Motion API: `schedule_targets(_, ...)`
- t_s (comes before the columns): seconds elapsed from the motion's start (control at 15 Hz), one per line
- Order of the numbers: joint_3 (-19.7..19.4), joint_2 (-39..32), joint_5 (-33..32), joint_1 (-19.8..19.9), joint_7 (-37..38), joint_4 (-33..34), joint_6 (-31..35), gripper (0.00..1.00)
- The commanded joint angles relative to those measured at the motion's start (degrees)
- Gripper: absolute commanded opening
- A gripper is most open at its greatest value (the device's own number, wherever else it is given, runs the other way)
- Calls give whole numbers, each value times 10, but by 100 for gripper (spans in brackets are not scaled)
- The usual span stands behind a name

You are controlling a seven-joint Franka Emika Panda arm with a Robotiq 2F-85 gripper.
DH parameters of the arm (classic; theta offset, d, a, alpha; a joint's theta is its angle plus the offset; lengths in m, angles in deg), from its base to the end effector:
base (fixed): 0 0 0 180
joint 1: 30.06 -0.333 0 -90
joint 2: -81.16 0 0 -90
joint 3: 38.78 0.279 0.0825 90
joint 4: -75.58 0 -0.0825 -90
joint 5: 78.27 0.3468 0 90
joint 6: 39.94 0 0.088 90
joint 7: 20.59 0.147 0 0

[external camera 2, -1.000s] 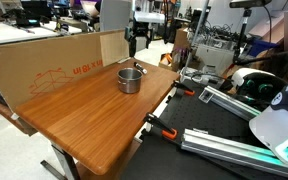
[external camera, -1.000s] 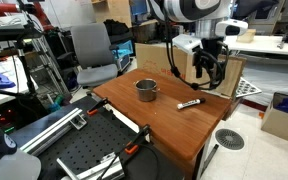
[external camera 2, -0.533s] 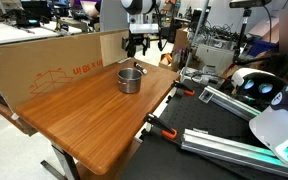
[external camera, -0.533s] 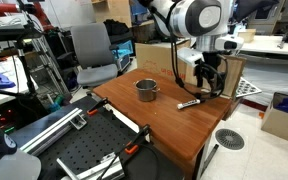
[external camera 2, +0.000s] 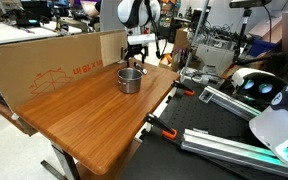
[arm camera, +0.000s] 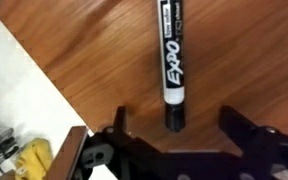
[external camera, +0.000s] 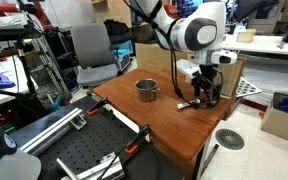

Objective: Pick up the marker from the table and put it in the pot

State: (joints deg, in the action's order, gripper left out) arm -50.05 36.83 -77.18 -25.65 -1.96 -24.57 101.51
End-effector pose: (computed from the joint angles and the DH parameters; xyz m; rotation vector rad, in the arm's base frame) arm 0.5837 -0.1625 0.0972 2.8955 -0.8354 -0.0533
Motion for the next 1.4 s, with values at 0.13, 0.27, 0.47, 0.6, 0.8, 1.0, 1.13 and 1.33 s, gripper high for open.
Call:
schedule_targets(0.13, -15, -15, -12, -15, 13, 25, -17, 53)
schedule_targets(0.27, -15, -13, -12, -14, 11, 25, -19, 38)
schedule_targets(0.47, -13, -7, -8, -9, 5, 23, -17, 16)
schedule_targets(0.6, -8, 4, -3, -6, -1, 15, -13, 1)
schedule_targets(0.8, 0, 17, 3, -1, -11, 6, -9, 5)
schedule_targets(1.0, 9, 35, 17, 8, -18, -5, -9, 5)
schedule_targets(1.13, 17, 64, 28, 16, -30, -24, -2, 5)
schedule_targets(1.33, 24, 131, 43, 23, -51, -70, 10, 5)
